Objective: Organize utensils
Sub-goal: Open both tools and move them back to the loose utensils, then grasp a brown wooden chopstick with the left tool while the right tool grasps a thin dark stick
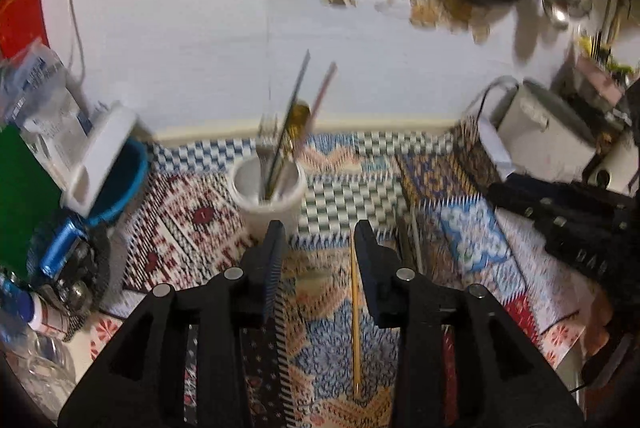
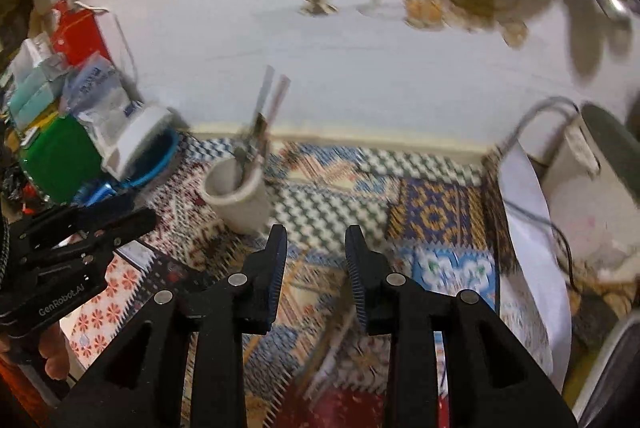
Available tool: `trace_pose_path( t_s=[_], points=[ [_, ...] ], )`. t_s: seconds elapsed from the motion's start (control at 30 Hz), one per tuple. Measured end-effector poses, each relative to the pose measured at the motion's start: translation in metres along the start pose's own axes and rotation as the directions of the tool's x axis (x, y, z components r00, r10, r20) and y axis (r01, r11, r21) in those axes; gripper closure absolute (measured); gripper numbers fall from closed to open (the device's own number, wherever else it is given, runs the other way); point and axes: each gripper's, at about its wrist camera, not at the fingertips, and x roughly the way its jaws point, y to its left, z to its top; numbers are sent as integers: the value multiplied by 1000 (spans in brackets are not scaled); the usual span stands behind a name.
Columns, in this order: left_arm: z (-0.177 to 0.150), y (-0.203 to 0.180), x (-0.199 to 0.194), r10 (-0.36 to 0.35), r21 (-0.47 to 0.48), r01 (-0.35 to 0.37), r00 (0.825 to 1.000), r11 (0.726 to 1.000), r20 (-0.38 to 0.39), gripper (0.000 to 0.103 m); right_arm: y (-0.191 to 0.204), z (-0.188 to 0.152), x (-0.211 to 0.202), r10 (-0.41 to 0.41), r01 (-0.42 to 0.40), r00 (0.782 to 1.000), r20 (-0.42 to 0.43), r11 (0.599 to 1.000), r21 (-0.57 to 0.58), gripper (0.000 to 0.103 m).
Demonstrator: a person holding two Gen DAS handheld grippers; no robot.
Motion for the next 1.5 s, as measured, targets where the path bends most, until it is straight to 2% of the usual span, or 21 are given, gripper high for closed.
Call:
trace_pose_path(
  t_s=[0.13, 0.37, 0.53, 0.77, 0.93, 1.0, 1.1, 1.17, 1.33, 1.5],
  points=[
    [-22, -8, 24, -3, 10, 4, 997, 1000, -78, 68, -23, -29, 19, -75, 77, 994, -82, 997, 24, 75],
    [-57, -22, 57, -10, 20, 14, 982, 1000, -186, 68, -50, -75, 61, -71, 96, 968, -242, 991, 94, 75],
    [-77, -30, 76, -16, 20, 22, 968, 1000, -249, 68, -50, -95, 88, -70, 102, 949, -306, 991, 88, 75],
    [-90, -36, 93, -11, 23, 19, 954, 1000, -298, 68, -48, -93, 110, 17, 32, 947, -322, 989, 146, 75],
    [-90, -38, 97, -12, 29, 22, 954, 999, -301, 68, -48, -90, 129, 50, 13, 937, -346, 984, 178, 75],
    [-88, -39, 99, -10, 35, 22, 954, 999, -299, 68, -49, -89, 130, 56, 3, 942, -332, 984, 176, 75],
    [-85, -41, 103, -16, 33, 27, 954, 999, -298, 68, -50, -89, 131, 47, 4, 944, -326, 988, 152, 81],
    [-85, -42, 106, -19, 35, 30, 954, 999, -300, 68, -52, -89, 132, 29, 14, 943, -332, 992, 125, 94],
    [-84, -48, 113, -28, 48, 45, 953, 998, -301, 68, -70, -86, 129, -13, 49, 939, -343, 994, 96, 95],
    [-78, -57, 126, -45, 60, 67, 949, 996, -313, 68, -83, -74, 137, 10, 35, 933, -359, 992, 117, 95]
  ],
)
